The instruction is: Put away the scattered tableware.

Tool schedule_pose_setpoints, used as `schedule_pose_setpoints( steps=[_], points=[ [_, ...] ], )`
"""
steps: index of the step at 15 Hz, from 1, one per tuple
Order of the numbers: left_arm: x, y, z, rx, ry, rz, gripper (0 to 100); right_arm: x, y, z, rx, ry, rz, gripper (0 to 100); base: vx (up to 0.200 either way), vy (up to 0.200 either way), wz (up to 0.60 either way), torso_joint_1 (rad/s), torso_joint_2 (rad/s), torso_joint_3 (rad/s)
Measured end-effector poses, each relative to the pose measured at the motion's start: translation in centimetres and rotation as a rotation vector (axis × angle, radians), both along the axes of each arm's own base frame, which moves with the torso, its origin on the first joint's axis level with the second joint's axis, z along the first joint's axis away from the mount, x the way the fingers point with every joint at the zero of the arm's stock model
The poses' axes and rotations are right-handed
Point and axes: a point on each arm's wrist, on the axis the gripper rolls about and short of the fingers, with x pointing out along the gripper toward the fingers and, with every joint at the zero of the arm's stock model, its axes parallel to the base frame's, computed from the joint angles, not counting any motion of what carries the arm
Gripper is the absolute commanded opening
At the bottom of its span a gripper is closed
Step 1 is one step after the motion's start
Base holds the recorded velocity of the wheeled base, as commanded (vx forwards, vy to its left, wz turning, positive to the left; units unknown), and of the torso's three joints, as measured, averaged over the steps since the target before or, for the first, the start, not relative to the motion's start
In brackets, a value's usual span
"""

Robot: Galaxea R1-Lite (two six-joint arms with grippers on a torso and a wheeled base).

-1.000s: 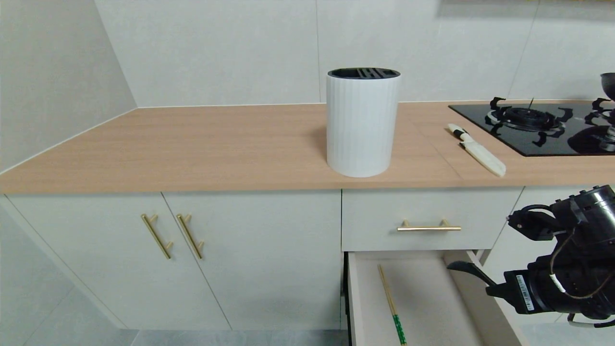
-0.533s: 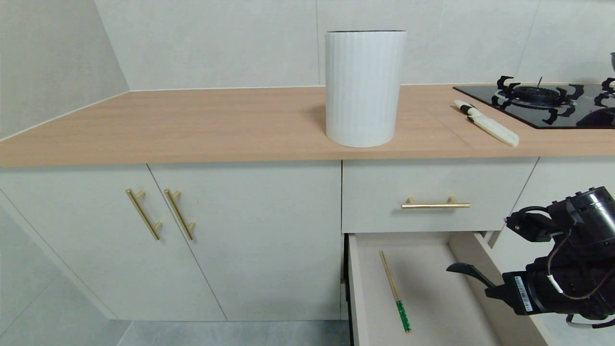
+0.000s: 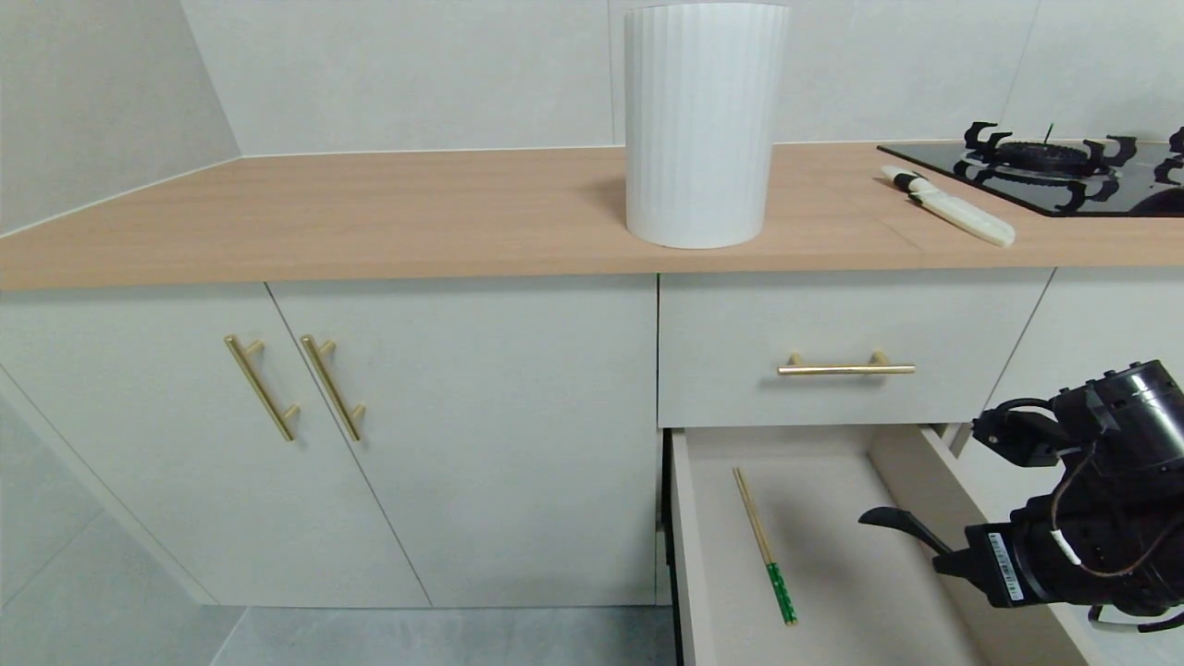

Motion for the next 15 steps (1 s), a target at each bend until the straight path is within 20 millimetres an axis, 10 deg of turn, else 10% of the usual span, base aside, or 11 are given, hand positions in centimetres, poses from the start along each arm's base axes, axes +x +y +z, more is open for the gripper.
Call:
schedule_pose_setpoints(
  steps=[7,15],
  points=[
    [0.0,0.0,0.0,0.000,0.000,0.000,100,2.8,1.2,-1.6,0.060,-0.167,-0.004,0,0.000,0.000,0.00,0.000,0.00,0.000],
    [0.0,0.0,0.0,0.000,0.000,-0.001,100,7.9,2.8,-12.7,-0.030,-0.236,-0.138,0,0.000,0.000,0.00,0.000,0.00,0.000]
  ],
)
